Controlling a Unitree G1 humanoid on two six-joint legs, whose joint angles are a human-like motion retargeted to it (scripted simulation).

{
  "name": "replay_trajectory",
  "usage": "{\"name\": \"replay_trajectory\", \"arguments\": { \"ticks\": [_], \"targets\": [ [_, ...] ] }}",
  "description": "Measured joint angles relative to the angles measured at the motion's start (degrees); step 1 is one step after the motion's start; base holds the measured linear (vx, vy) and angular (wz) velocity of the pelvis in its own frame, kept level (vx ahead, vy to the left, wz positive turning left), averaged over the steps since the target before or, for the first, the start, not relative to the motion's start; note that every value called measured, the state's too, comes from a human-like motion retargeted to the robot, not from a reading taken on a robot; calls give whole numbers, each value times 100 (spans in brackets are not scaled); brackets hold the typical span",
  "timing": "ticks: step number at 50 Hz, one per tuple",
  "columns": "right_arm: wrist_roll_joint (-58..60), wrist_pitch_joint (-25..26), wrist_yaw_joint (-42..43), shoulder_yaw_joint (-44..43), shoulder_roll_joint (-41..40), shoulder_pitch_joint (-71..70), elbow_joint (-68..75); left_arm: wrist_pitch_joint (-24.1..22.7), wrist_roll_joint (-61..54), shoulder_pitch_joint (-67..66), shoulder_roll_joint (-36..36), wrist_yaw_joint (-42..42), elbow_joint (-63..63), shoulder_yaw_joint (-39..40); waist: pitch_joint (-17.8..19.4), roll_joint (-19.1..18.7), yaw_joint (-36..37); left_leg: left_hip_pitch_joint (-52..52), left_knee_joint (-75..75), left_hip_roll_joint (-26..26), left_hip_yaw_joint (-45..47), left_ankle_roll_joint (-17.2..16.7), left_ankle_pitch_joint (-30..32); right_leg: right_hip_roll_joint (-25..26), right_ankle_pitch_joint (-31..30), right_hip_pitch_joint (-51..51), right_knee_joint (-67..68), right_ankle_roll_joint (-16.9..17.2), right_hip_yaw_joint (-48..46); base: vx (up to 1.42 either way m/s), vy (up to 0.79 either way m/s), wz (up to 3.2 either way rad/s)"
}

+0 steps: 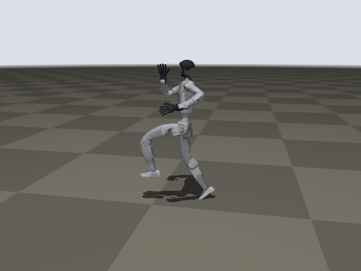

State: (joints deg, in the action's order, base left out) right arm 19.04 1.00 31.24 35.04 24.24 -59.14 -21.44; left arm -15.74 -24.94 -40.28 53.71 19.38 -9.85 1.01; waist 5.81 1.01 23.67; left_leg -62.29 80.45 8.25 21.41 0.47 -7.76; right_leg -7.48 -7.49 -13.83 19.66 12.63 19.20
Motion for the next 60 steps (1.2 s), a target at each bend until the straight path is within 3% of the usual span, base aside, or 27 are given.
{"name": "replay_trajectory", "arguments": {
  "ticks": [2, 4, 8, 10, 13, 15, 17, 19, 22, 25, 27, 28, 30, 32, 33, 35, 38, 40, 42, 44, 46, 48, 50, 52, 55, 58, 60],
  "targets": [
    [-82, -31, 164, 794, -207, -442, -69, 33, 60, -659, 167, -23, 145, 261, -504, -94, 124, 1109, -1358, -325, -238, -154, 785, 287, -225, 263, 641, -83, 157, 104, 31, -24],
    [48, -99, 75, 1241, -534, -572, -162, 4, 116, -1714, 6, 34, -172, 720, -907, -248, -74, 2401, -2888, -564, -518, -309, 1489, 455, 236, 794, 2021, -496, -342, 101, 32, -1],
    [-654, -683, -186, 791, -145, 579, -1238, 300, 108, -1265, -252, -86, -250, 416, -968, -772, -464, 4842, -5942, -438, -945, -704, 2904, 682, 860, 2262, 5234, -1359, -1717, 92, 24, 57],
    [-942, -824, -272, 387, 29, 1715, -1559, 453, 344, -805, -427, -26, -367, 31, -1065, -1013, -533, 5614, -6841, -182, -1060, -797, 2932, 963, 1214, 3361, 6905, -1657, -1997, 81, 19, 31],
    [-872, -796, -289, -325, 126, 3139, -1425, 512, 372, 40, -1019, 333, -730, -156, -634, -930, -941, 6244, -7004, -390, -1292, -278, 593, 1276, 1962, 5289, 9421, -1477, -1931, 67, 10, 59],
    [-627, -654, -181, -845, 131, 3818, -922, 536, 325, 1092, -1527, 750, -916, -305, 232, -664, -1438, 6222, -6008, -667, -1404, 482, -856, 1481, 2353, 6338, 10655, -1182, -1774, 49, -5, 129],
    [-559, -670, -259, -1431, 177, 4566, -240, 599, 609, 2836, -1994, 1054, -786, -671, 1148, -655, -2028, 5543, -3748, -419, -1662, 433, -1755, 1906, 2610, 7235, 11139, -1036, -2081, 46, -10, 166],
    [-1010, -962, -404, -2009, 438, 5660, -44, 541, 1034, 4516, -2547, 1296, -549, -1147, 1439, -875, -2565, 5331, -2961, -89, -1780, -61, -1920, 2011, 2877, 8131, 11002, -1032, -2488, 65, 6, 116],
    [-1779, -1393, -371, -3138, 1605, 7569, -845, 412, 1328, 5983, -3401, 1872, -443, -1523, 1028, -1200, -3466, 5893, -3943, -33, -1924, -72, -1475, 1935, 2709, 8970, 10154, -914, -2872, 86, 12, 30],
    [-2392, -1396, -822, -4644, 3223, 9503, -1486, 402, 1139, 6128, -3600, 1987, -683, -1453, 256, -1666, -4497, 6257, -5372, 108, -2068, -350, 572, 1951, 2214, 9101, 8803, -889, -3141, 94, 3, -7],
    [-2368, -1226, -1395, -5474, 3995, 10624, -1256, 333, 983, 6219, -3402, 1932, -680, -1728, -146, -1773, -4804, 6273, -5982, 83, -2131, -724, 2166, 1925, 1297, 8696, 7684, -842, -3047, 91, 1, -23],
    [-2292, -1142, -1653, -5828, 4248, 11121, -1047, 288, 922, 6370, -3292, 1918, -622, -1948, -314, -1732, -4840, 6187, -6008, 17, -2100, -778, 2545, 2052, 860, 8402, 7068, -645, -2793, 89, 0, -15],
    [-2003, -1008, -1984, -6330, 4318, 12393, -902, 299, 958, 6259, -3177, 1875, -798, -2455, -714, -1505, -4703, 5998, -5480, -106, -1648, -489, 2413, 2210, 303, 7407, 5706, -299, -2081, 88, 0, 0],
    [-1873, -884, -2303, -6352, 4364, 12494, -605, 310, 991, 6367, -3146, 1781, -827, -2567, -856, -1205, -4662, 5548, -4395, -234, -1072, -133, 1961, 1843, 88, 6252, 4237, -257, -1445, 85, -2, 23],
    [-1671, -822, -2744, -6227, 4260, 12496, -325, 342, 1017, 6286, -3170, 1664, -846, -2724, -833, -1065, -4547, 5262, -3319, -26, -785, 29, 1508, 1751, -87, 5469, 3309, -250, -1226, 82, 2, 19],
    [-1582, -658, -2911, -6266, 4094, 12483, 34, 350, 950, 6202, -3290, 1610, -810, -2723, -892, -717, -4559, 4682, -1660, -91, -317, 375, 899, 1109, -418, 4259, 1910, -156, -727, 87, -1, 69],
    [-1396, -144, -2103, -5171, 2810, 10586, 1539, 300, 167, 6322, -3228, 1418, -607, -2993, -281, -186, -4518, 3674, 1308, 99, -530, 753, -142, 219, -1753, 1792, -780, 195, -1505, 80, -11, 85],
    [-1918, 80, -1720, -4910, 2034, 9834, 1782, 328, -350, 6269, -2796, 1479, -758, -3293, -144, 202, -4150, 2568, 3018, -105, -573, 939, -515, -101, -582, 976, -1134, 139, -1491, 67, -7, -32],
    [-2658, 29, -1298, -4572, 1293, 8972, 1968, 392, -570, 6094, -2250, 1481, -1069, -3176, 357, 209, -3631, 1459, 4408, -83, -902, 936, -983, 63, 1556, 638, -522, -539, -1520, 54, -6, -108],
    [-2952, -232, -768, -3875, 689, 7592, 2606, 398, -627, 5501, -1868, 1402, -1392, -2536, 1182, 75, -3128, 638, 5233, 111, -1185, 905, -1426, 322, 2920, 966, 1227, -1073, -1234, 42, -3, -182],
    [-2946, -368, -456, -3004, 312, 5936, 3444, 288, -849, 4565, -1750, 1377, -1542, -1810, 1965, 0, -2799, -15, 5406, 186, -1273, 820, -1659, 427, 3479, 1280, 2718, -1114, -992, 42, 6, -151],
    [-2996, -322, -130, -2303, 100, 4681, 3660, 154, -1111, 3497, -1605, 1449, -1617, -1343, 2273, -166, -2496, -618, 5095, 18, -1327, 577, -1671, 473, 3724, 1034, 2823, -1101, -930, 56, 13, -72],
    [-3086, -95, -147, -1819, 21, 3566, 3176, 111, -1285, 2677, -1068, 1581, -1681, -1087, 2259, -245, -1818, -908, 4426, -57, -1254, 264, -1425, 420, 3736, 762, 2536, -1139, -728, 66, 11, -89],
    [-3002, 88, -176, -1297, -5, 2325, 2491, 74, -1326, 2084, -293, 1619, -1622, -1023, 1985, -85, -1031, -664, 3413, 391, -828, 336, -953, 255, 3309, 633, 2110, -1099, -589, 70, 6, -59],
    [-2891, -7, 104, -446, 181, 687, 1643, -52, -1285, 1268, 632, 1372, -1360, -943, 865, 433, -270, 36, 1307, 863, 185, 647, -191, 52, 1999, 741, 1079, -839, -845, 75, 8, 70],
    [-2620, -90, -214, 207, 414, -109, 829, 102, -1230, 197, 475, 834, -1299, -292, -45, 516, -127, 1579, -1661, 43, 384, 133, 753, 245, -51, 571, 321, -288, -1096, 85, 19, 116],
    [-2541, -262, -294, 380, 468, -242, 170, 251, -1093, -291, 71, 603, -1370, 138, -260, 188, -153, 3134, -3676, -108, 621, -94, 1295, 632, -373, 451, 793, -126, -1361, 91, 21, 101]
  ]
}}
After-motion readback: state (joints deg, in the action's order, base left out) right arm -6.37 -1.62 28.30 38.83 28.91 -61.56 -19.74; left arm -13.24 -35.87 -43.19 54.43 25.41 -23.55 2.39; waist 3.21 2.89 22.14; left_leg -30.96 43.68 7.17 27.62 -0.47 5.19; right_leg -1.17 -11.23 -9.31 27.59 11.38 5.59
